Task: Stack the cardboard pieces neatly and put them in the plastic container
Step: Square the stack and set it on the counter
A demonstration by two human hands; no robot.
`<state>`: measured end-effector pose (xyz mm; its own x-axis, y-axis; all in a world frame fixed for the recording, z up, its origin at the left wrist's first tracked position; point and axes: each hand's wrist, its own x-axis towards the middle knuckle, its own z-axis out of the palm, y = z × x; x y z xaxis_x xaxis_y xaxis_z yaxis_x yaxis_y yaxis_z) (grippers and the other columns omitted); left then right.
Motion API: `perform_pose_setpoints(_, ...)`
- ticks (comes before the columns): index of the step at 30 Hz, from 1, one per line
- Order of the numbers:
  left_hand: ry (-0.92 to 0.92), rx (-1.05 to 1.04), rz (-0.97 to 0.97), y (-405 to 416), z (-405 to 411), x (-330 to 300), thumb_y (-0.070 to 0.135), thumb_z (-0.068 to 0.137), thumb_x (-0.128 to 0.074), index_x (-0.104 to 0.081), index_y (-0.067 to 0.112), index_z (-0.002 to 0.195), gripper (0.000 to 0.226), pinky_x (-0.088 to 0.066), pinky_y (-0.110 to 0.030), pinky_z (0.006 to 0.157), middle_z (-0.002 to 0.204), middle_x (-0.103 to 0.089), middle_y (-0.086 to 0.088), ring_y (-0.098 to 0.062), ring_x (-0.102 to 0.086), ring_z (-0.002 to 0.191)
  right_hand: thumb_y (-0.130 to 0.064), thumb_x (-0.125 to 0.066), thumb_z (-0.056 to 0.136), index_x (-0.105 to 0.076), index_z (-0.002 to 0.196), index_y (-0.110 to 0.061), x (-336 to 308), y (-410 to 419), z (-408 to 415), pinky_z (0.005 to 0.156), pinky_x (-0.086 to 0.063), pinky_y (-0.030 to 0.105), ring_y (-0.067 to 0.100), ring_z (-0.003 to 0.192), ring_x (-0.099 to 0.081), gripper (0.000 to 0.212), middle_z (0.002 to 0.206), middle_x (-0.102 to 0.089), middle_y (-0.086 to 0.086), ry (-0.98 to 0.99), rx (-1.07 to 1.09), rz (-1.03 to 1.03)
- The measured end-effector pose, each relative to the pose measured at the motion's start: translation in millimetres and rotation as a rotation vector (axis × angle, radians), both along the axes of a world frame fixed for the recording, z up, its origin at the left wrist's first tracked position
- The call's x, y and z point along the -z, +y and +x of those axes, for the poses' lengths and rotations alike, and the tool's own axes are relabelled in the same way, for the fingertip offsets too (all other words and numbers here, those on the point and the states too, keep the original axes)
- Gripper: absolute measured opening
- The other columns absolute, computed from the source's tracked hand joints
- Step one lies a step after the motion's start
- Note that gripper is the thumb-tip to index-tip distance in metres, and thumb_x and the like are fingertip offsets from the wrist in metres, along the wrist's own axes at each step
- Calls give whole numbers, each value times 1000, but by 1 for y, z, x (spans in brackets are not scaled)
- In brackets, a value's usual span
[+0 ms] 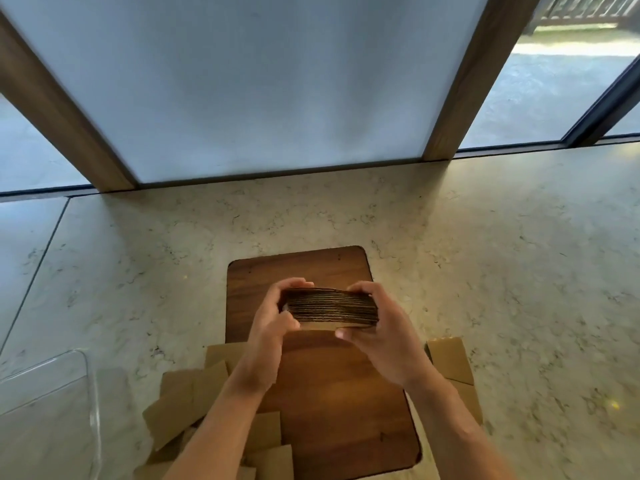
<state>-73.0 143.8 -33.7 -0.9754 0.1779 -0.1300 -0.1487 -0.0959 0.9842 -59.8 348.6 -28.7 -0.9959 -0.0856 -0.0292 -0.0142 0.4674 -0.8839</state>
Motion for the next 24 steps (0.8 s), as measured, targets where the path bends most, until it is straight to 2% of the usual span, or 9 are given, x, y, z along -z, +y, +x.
perform_pose_setpoints(3, 19, -230, -33, 22, 1, 22, 53, 86, -51, -55, 25, 136, 58, -57, -27, 91, 126, -65, -3, -13, -64, 117, -11, -84, 81, -43, 142, -30, 27, -8, -5, 97, -54, 20, 5, 121, -61, 77, 130, -59, -11, 16, 0, -87)
perform_pose_setpoints(5, 10, -398, -60, 40, 2, 35, 57, 86, -52, -63, 27, 129, 54, -60, -29, 84, 119, -70, 3, -12, -67, 110, -21, -77, 82, -47, 145, -28, 41, -21, -2, 90, -59, 28, 11, 118, -64, 70, 130, -62, -5, 3, 139, -418)
perform_pose_setpoints(7, 6, -545, -118, 56, -1, 43, 56, 89, -55, -72, 34, 113, 37, -64, -35, 75, 107, -75, 12, -10, -71, 101, -43, -67, 84, -63, 132, -32, 48, -39, -3, 72, -62, 28, 14, 105, -71, 49, 117, -71, -6, -17, 404, -664)
perform_pose_setpoints(10, 59, -689, -210, 70, -6, 50, 40, 98, -63, -74, 39, 98, 11, -62, -23, 64, 93, -76, 19, -3, -73, 90, -48, -64, 92, -75, 104, -34, 54, -61, -15, 55, -61, 27, 11, 86, -75, 22, 95, -75, -11, 17, 743, -560)
perform_pose_setpoints(13, 113, -710, -335, 64, -16, 54, 27, 100, -65, -71, 31, 119, 20, -53, -9, 83, 106, -75, 22, 7, -66, 105, -28, -68, 97, -72, 109, -35, 57, -59, -28, 73, -65, 38, 10, 93, -72, 14, 97, -74, -14, 83, 841, -455)
perform_pose_setpoints(15, 100, -671, -305, 61, -19, 52, 22, 102, -63, -70, 26, 124, 24, -54, -15, 90, 111, -75, 18, 3, -68, 108, -25, -67, 99, -71, 113, -36, 56, -56, -29, 83, -62, 37, 11, 103, -71, 18, 106, -75, -12, 86, 805, -441)
perform_pose_setpoints(17, 72, -619, -200, 62, -20, 48, 24, 104, -58, -73, 23, 118, 21, -61, -26, 82, 106, -78, 11, -6, -72, 104, -21, -60, 103, -74, 109, -34, 54, -56, -29, 74, -63, 30, 11, 102, -72, 20, 106, -77, -7, 63, 714, -568)
perform_pose_setpoints(20, 152, -589, -160, 59, -20, 46, 33, 102, -52, -76, 20, 105, 28, -63, -26, 73, 101, -78, 7, -14, -73, 100, -19, -54, 105, -77, 104, -30, 50, -54, -30, 68, -63, 28, 13, 98, -73, 26, 103, -78, -2, 45, 620, -671)
perform_pose_setpoints(24, 214, -560, -385, 56, -18, 60, 27, 102, -50, -74, 21, 110, 26, -59, -29, 81, 103, -75, 15, -5, -70, 102, -16, -57, 105, -73, 101, -28, 59, -51, -28, 72, -63, 36, 12, 94, -71, 21, 97, -75, -12, 91, 726, -455)
